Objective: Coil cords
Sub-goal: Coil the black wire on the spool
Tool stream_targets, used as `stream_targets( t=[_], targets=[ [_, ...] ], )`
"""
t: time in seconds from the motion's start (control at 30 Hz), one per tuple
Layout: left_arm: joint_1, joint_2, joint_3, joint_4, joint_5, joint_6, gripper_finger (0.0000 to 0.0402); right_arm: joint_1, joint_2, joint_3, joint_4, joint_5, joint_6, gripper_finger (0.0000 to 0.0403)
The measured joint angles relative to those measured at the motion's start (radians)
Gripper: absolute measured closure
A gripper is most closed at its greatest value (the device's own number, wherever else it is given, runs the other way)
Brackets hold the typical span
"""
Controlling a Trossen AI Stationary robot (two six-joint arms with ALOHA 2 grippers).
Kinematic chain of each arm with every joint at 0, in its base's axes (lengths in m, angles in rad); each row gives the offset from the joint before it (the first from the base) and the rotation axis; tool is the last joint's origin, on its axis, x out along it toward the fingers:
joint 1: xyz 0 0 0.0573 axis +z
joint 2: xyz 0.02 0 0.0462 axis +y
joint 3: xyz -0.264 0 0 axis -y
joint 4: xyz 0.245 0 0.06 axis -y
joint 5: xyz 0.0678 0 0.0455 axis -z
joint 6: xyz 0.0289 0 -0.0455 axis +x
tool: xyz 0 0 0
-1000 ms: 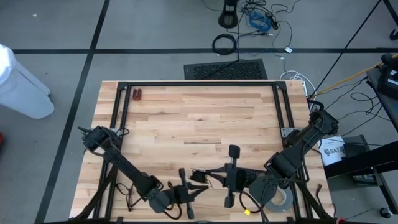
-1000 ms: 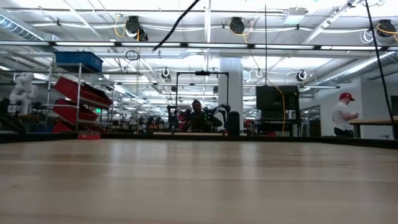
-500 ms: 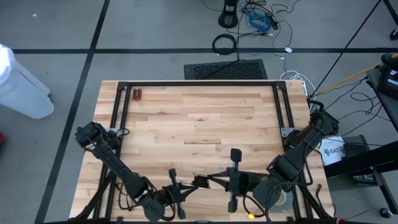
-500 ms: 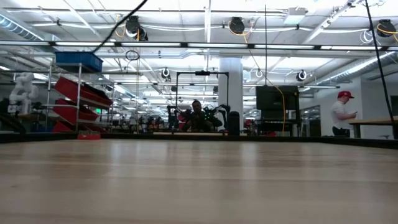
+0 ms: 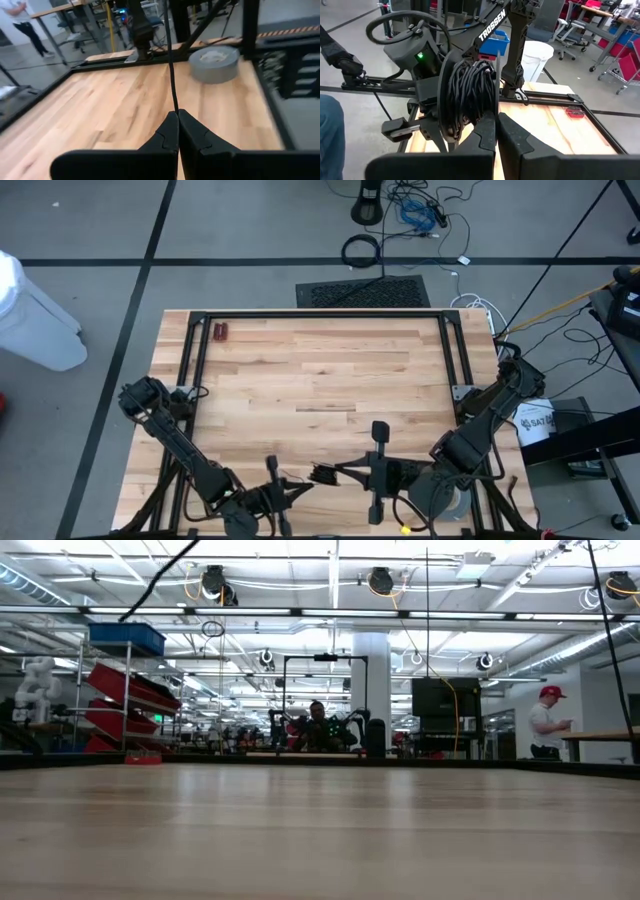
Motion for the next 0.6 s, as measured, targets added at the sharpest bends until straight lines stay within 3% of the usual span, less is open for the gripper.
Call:
stream_targets(
  t=[0.2, 0.43, 0.6],
  targets=[
    [-0.001, -0.041, 0.0, -0.134, -0.03, -0.053, 0.0401, 0.007, 0.001, 0.0, -0.018, 0.001, 0.023, 0.0403],
    [-0.007, -0.132, -0.001, -0.227, -0.015, -0.004, 0.0401, 0.013, 0.001, 0.0, -0.028, 0.0, 0.025, 0.0403],
    [-0.017, -0.192, -0.001, -0.339, -0.013, -0.074, 0.0401, 0.013, 0.0, 0.0, -0.038, -0.03, 0.029, 0.0403]
  ],
)
